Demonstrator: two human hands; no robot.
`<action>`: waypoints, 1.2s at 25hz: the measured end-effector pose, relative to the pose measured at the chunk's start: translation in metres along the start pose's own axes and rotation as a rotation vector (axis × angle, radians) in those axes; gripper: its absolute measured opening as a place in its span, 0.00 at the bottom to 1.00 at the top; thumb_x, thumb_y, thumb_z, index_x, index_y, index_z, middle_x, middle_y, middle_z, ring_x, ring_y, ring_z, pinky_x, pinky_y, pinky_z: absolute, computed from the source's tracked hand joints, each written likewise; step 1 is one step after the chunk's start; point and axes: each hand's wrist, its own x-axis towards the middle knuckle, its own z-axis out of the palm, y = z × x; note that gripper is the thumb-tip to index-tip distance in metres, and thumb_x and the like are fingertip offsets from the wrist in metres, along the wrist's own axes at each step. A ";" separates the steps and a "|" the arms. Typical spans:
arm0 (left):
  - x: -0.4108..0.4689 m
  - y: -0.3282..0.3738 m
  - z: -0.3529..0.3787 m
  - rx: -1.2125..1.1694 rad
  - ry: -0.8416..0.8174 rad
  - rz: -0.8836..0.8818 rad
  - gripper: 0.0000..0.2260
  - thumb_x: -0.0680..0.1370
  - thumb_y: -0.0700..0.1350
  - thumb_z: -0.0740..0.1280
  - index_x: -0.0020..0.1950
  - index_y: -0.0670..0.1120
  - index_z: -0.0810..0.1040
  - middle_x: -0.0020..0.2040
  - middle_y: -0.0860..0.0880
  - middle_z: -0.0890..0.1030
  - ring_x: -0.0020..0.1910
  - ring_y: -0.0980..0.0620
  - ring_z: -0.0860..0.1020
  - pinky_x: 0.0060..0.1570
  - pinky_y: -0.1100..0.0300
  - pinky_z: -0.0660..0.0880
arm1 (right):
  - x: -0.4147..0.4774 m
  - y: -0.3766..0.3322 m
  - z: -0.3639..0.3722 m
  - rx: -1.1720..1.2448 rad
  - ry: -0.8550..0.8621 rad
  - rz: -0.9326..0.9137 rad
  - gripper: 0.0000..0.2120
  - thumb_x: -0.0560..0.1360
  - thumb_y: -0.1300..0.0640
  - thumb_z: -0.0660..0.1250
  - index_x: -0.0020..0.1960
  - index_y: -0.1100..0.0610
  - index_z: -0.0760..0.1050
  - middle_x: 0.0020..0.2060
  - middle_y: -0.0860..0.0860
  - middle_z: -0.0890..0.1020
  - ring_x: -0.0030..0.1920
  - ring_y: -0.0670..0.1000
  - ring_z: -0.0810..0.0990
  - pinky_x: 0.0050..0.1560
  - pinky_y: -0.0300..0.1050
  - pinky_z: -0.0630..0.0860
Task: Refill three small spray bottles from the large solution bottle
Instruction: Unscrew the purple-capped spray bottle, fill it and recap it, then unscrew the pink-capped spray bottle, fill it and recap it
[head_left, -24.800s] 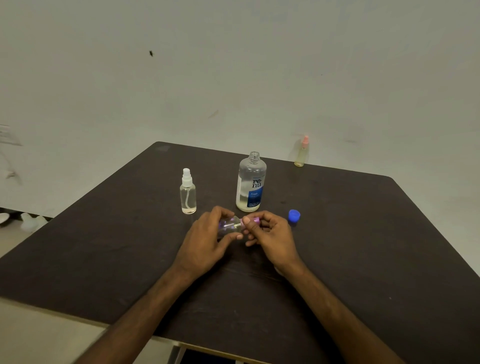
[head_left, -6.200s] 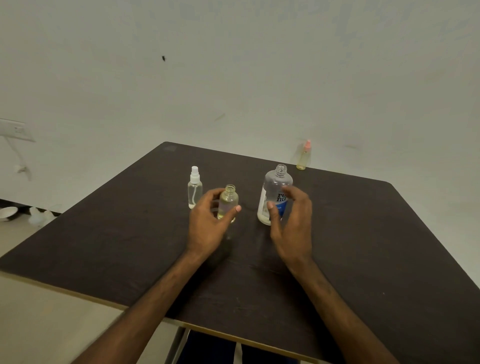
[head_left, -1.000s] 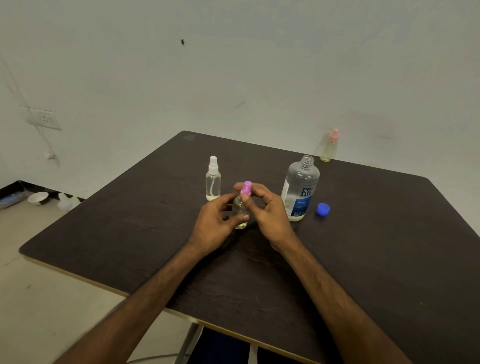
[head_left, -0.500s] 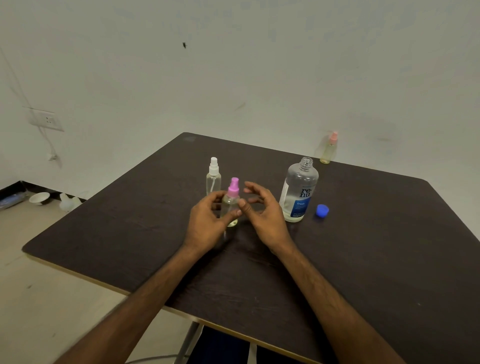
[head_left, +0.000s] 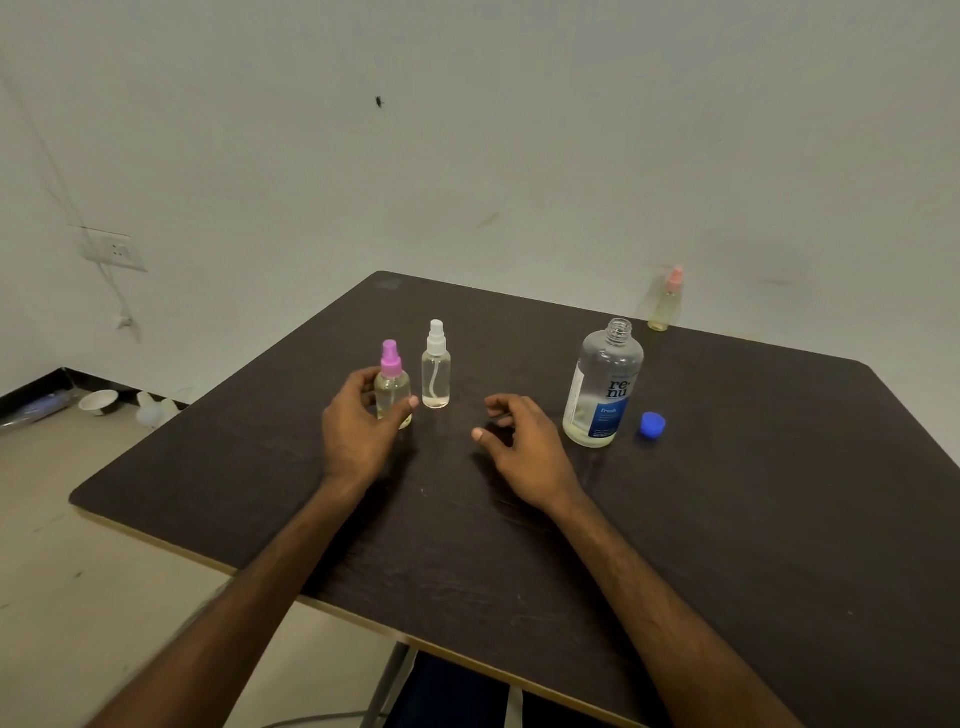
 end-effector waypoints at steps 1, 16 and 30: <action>-0.002 0.000 0.000 0.010 0.002 0.001 0.31 0.70 0.47 0.79 0.70 0.44 0.73 0.65 0.45 0.80 0.62 0.49 0.79 0.59 0.58 0.76 | 0.000 -0.001 0.000 -0.009 0.006 -0.005 0.21 0.76 0.53 0.71 0.67 0.55 0.73 0.59 0.49 0.76 0.55 0.44 0.76 0.60 0.41 0.75; -0.039 0.050 0.074 0.175 -0.293 0.422 0.08 0.80 0.39 0.65 0.57 0.47 0.78 0.54 0.52 0.79 0.50 0.57 0.79 0.53 0.56 0.78 | -0.047 -0.015 -0.065 0.178 0.793 -0.315 0.05 0.77 0.64 0.69 0.52 0.58 0.80 0.46 0.48 0.81 0.45 0.50 0.79 0.46 0.38 0.76; 0.057 0.040 0.181 0.604 -0.508 0.304 0.13 0.83 0.43 0.58 0.66 0.41 0.73 0.65 0.43 0.76 0.63 0.46 0.73 0.65 0.51 0.71 | 0.080 0.154 -0.145 0.143 0.723 0.462 0.15 0.76 0.54 0.71 0.60 0.58 0.75 0.56 0.54 0.80 0.50 0.47 0.78 0.50 0.37 0.72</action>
